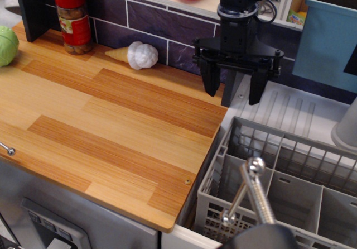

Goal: Move drying rack out of sink

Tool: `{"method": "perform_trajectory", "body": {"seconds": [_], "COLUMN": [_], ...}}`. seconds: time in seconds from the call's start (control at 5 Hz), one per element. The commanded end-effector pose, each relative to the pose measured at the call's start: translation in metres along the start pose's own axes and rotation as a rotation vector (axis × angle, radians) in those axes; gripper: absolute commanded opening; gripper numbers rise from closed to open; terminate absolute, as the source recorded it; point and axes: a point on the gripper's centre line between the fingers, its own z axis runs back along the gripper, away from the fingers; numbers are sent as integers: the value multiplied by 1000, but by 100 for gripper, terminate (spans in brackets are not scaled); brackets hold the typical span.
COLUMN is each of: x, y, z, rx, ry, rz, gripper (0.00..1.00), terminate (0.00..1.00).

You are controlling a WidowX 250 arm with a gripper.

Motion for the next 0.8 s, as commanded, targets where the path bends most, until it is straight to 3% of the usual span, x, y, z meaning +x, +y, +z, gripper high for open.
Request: {"method": "perform_trajectory", "body": {"seconds": [0.0, 0.2, 0.6], "x": [0, -8, -16], "y": [0, -23, -62], "z": [0, 1, -8], "rx": [0, -41, -118], "ry": [0, -25, 1], "rz": [0, 10, 10], "gripper": [100, 100, 100], "terminate": [0, 0, 0]}}
